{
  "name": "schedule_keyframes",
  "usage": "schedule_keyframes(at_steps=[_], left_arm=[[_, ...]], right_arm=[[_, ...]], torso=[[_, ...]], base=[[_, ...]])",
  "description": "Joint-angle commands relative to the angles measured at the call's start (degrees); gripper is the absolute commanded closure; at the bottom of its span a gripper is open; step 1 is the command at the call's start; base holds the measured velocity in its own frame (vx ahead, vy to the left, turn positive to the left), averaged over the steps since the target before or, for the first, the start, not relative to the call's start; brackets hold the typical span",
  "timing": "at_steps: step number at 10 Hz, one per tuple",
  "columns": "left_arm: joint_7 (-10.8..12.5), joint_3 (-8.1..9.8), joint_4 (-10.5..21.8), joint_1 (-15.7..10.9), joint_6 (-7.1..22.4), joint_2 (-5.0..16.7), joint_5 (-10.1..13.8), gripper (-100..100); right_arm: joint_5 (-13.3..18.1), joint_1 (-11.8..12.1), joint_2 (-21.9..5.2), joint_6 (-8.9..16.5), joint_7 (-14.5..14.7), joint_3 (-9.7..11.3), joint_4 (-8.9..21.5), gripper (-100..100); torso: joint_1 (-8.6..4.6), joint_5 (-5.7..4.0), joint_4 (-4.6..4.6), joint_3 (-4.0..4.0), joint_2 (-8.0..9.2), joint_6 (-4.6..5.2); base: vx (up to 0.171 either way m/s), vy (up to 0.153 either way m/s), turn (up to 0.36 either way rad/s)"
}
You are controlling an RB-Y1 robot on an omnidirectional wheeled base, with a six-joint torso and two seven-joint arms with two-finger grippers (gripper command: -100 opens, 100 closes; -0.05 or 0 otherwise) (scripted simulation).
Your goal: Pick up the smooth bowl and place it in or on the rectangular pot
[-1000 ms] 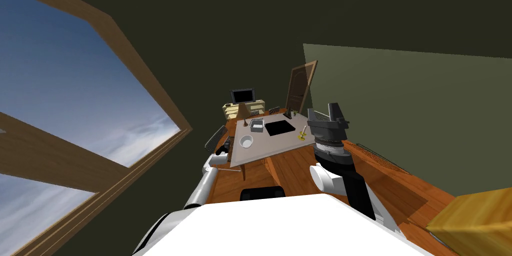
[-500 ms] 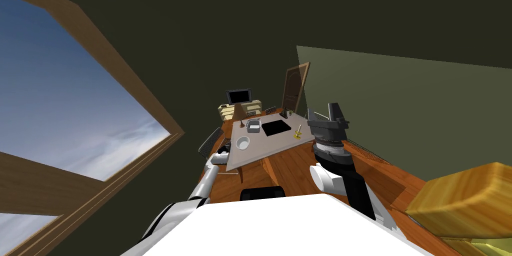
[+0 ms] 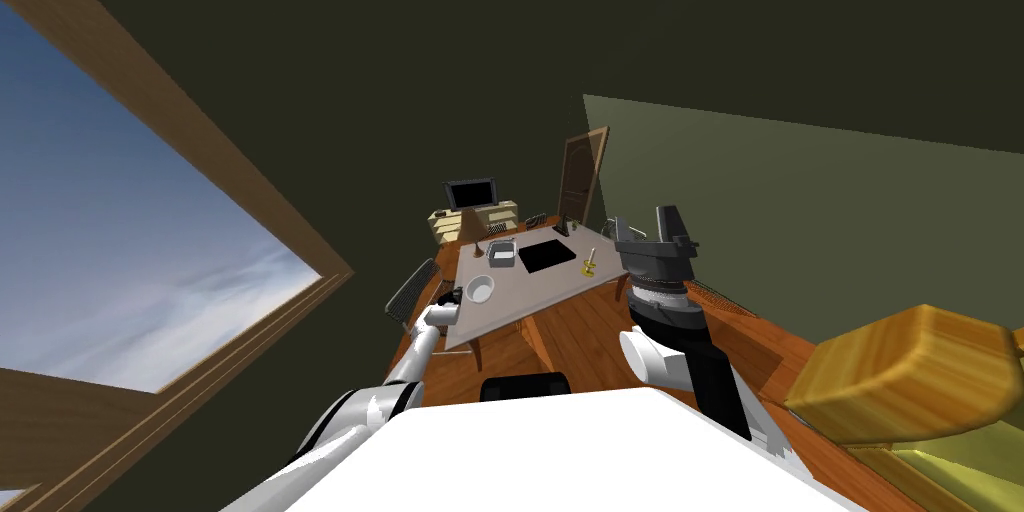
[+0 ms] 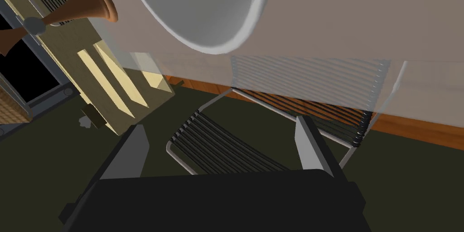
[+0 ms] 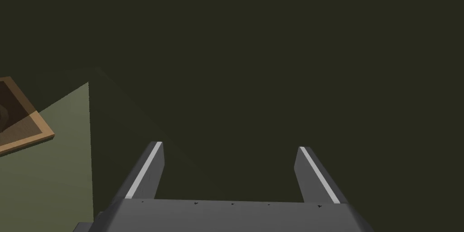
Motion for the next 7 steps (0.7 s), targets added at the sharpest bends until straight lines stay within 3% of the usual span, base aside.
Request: schedule_keyframes(at_steps=[1,7], left_arm=[[0.4,-0.12,2.9,-1.6,1.5,0.3,0.1,-100],[1.1,-0.49,11.4,-5.2,4.2,1.0,0.5,-100]], right_arm=[[0.0,0.0,0.0,0.0,0.0,0.0,0.0,0],[0.0,0.0,0.0,0.0,0.0,0.0,0.0,0]], torso=[[0.00,0.00,0.00,0.00,0.00,0.00],[0.02,0.00,0.00,0.01,0.01,-0.01]], base=[[0.025,-0.027,-0.135],[0.028,-0.020,-0.096]])
